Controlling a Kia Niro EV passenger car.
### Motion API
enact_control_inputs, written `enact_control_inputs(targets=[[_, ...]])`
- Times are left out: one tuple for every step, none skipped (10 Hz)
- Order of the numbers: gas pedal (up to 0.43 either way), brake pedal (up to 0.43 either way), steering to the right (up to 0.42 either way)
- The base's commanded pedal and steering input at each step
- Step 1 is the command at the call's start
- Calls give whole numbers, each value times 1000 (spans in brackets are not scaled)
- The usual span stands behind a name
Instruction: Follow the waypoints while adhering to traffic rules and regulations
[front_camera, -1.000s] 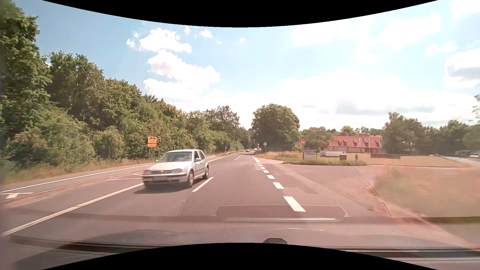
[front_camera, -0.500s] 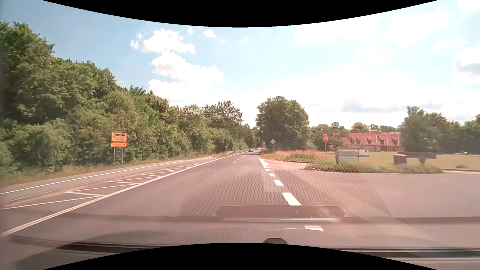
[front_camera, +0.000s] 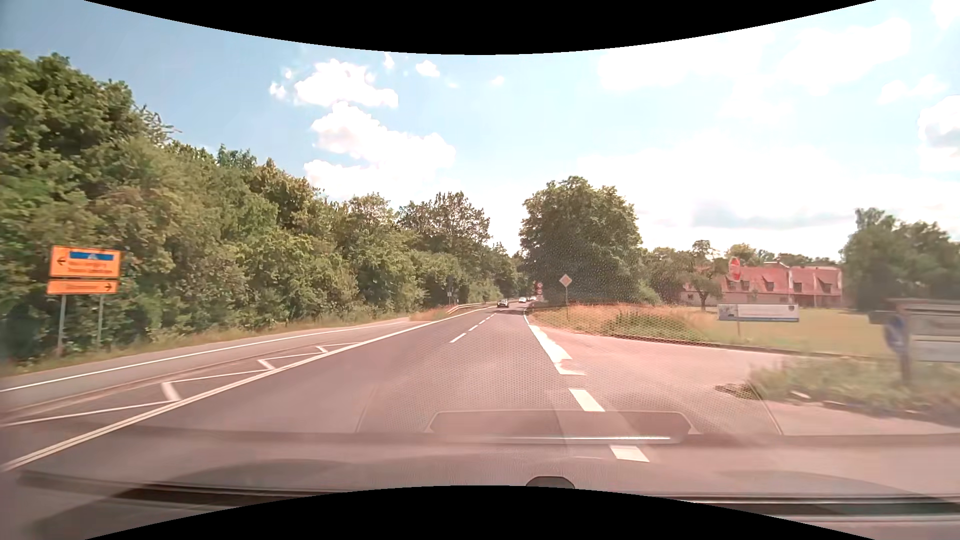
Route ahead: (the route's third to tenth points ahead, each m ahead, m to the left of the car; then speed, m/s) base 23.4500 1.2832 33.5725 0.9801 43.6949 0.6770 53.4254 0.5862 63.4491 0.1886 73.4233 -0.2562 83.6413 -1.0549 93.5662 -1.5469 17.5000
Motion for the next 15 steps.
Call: enact_control_inputs(targets=[[67, 0, -5], [67, 0, -5], [67, 0, -2], [67, 0, 0], [67, 0, 1], [67, 0, 2], [67, 0, 2], [67, 0, 2], [67, 0, 1], [67, 0, 1], [67, 0, 3], [67, 0, 4], [67, 0, 4], [67, 0, 0], [67, 0, -6]])
